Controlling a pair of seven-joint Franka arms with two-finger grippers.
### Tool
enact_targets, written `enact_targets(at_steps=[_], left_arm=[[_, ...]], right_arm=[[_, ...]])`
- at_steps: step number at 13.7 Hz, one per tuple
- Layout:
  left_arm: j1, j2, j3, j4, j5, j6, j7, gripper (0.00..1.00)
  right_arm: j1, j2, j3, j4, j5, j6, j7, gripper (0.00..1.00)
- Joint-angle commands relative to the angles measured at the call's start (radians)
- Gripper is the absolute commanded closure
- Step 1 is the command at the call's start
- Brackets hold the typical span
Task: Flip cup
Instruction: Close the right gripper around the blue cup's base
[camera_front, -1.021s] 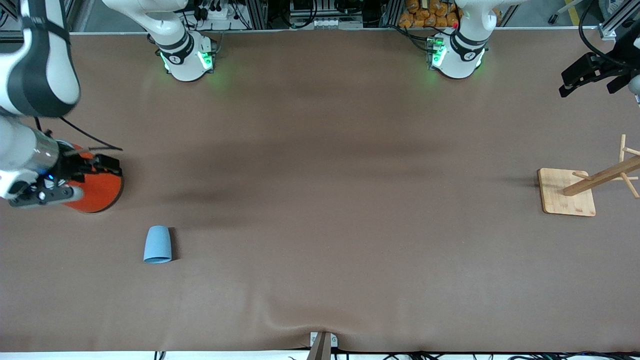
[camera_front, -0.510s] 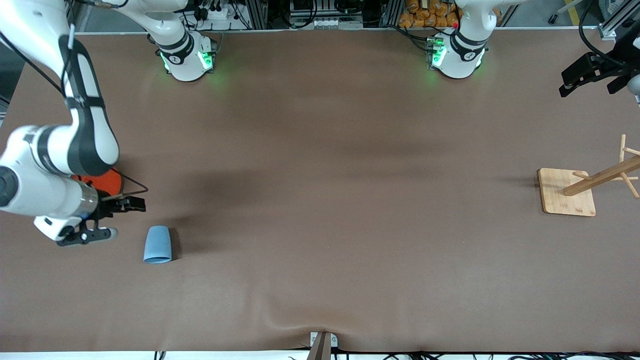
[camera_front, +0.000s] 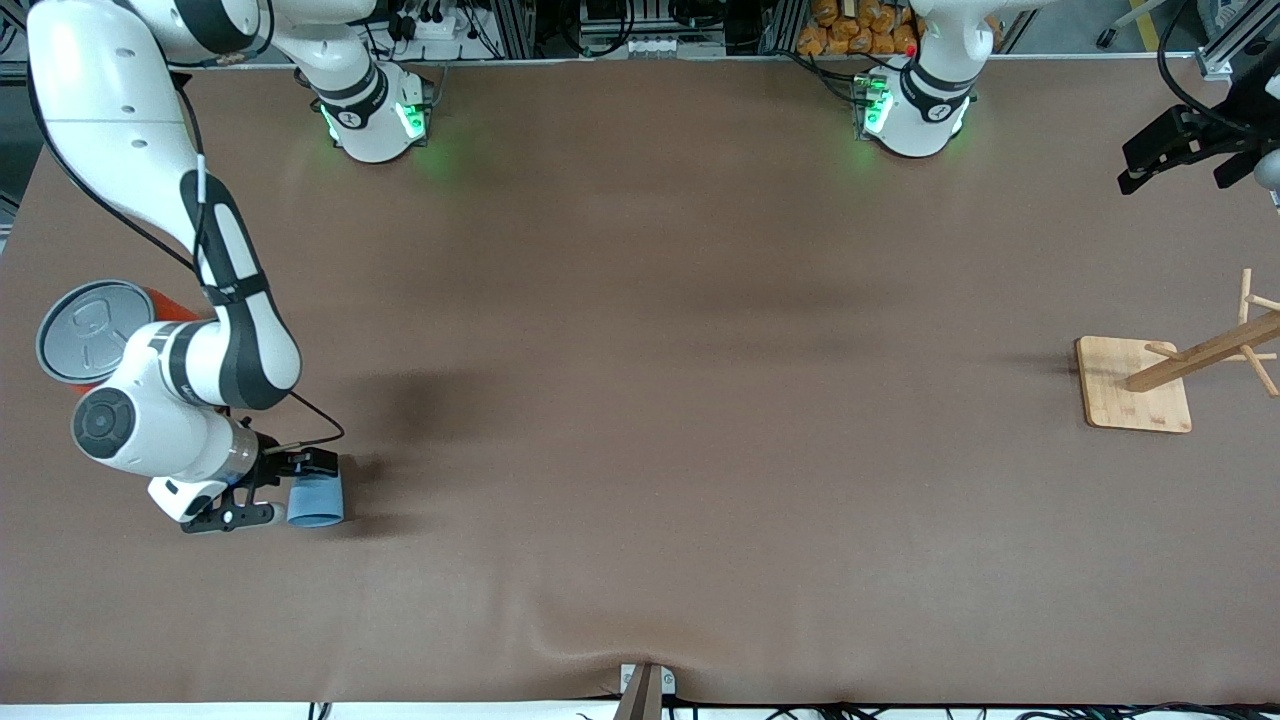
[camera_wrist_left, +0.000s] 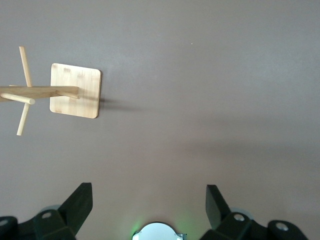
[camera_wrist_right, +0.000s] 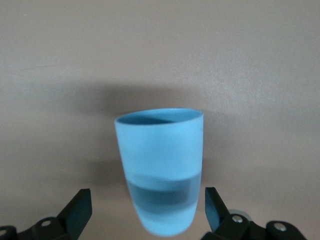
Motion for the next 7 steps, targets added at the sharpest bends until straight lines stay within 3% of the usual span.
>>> enact_targets(at_steps=[1,7], left_arm=[[0.012,0.005,-0.006,0.014,-0.009,-0.014,0.019,0.00],[0.014,0.003,-0.006,0.014,-0.009,-0.014,0.021,0.00]], right_arm=[[-0.002,0.040,-0.001,0.034,0.016,0.038,-0.001,0.00],[0.001,0.069,-0.001,0.033,0.018,0.075,-0.001,0.00]])
